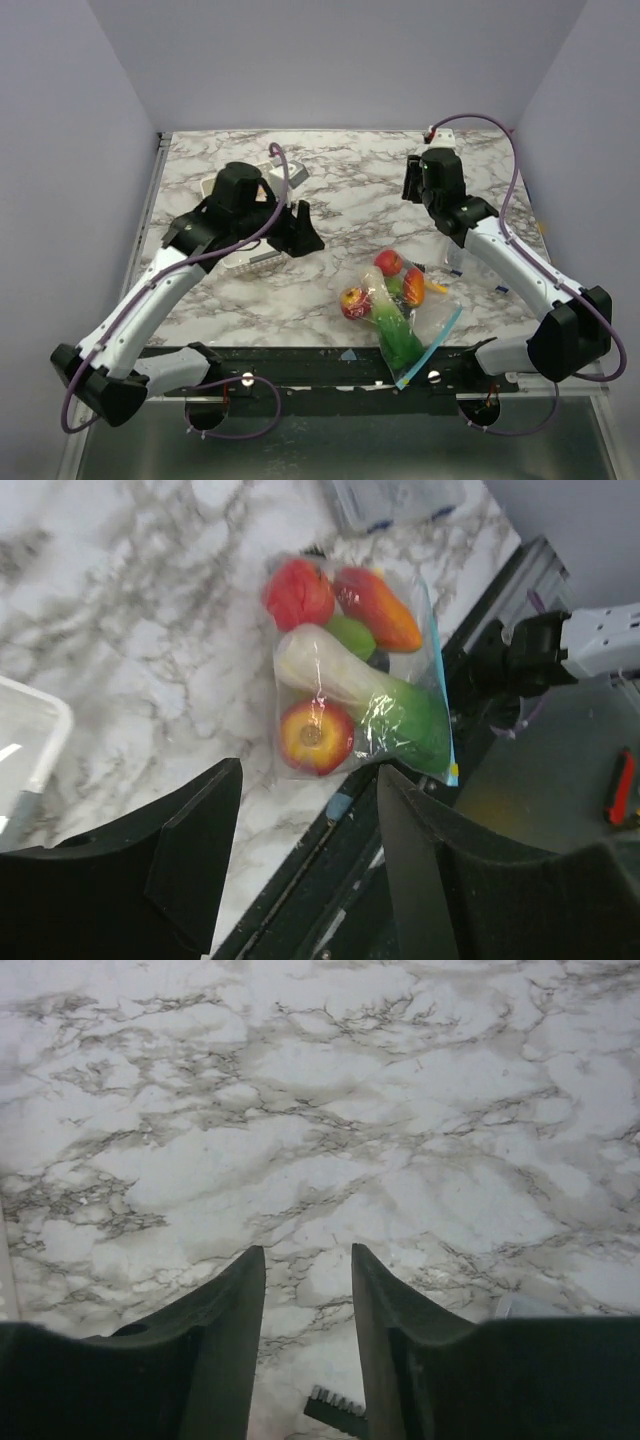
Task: Place the food in the zip-top bag and seal the zipper
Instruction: Zip the zipper food storage bag at the center of the board, then move the zipper food storage bag to the center of the board.
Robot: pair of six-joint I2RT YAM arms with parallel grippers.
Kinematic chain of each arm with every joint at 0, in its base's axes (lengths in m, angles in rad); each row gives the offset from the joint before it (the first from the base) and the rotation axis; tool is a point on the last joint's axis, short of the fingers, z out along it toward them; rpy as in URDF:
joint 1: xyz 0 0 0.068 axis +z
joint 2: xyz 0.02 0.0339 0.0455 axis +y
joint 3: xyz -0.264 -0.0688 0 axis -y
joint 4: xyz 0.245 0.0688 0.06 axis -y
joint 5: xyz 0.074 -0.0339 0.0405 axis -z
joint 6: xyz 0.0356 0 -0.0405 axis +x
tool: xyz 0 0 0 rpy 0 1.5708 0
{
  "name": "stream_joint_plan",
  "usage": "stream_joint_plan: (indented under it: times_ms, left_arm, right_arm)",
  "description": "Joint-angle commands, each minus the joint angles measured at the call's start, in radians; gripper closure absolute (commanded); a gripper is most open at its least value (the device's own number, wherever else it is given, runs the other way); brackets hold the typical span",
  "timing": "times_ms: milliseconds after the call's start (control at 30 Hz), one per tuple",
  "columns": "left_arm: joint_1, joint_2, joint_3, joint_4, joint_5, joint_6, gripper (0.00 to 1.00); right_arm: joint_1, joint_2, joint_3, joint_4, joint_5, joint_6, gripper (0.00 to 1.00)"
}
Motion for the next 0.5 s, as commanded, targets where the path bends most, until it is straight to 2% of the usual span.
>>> stream_joint_plan:
  times_ms: [0, 67, 233, 333, 467]
  left_arm:
    - [-0.064, 0.127, -0.169, 0.177, 0.197, -0.137, 0.43]
    - [-0.097, 0.166, -0.214, 0.279, 0.251, -0.192, 0.43]
    - [-0.185, 0.275, -0.225, 0.357, 0.226, -0.229, 0.44]
    - [-0.205, 0.329, -0.21, 0.343, 0.152, -0.222, 0.45]
    - [-0.211, 0.357, -0.219, 0.316, -0.005, -0.188, 0.45]
  right_arm:
    - [0.002, -0.007, 0.09, -0.19, -0.093, 0.147, 0.4]
    - [0.002, -0.024, 0.11, -0.274, -0.122, 0.198, 0.27]
    - [0.004, -0.054, 0.135, -0.533, -0.226, 0.276, 0.2]
    - [0.003, -0.125, 0.046, -0.565, -0.283, 0.295, 0.13]
    - [0.003, -0.228, -0.083, -0.532, -0.303, 0.298, 0.11]
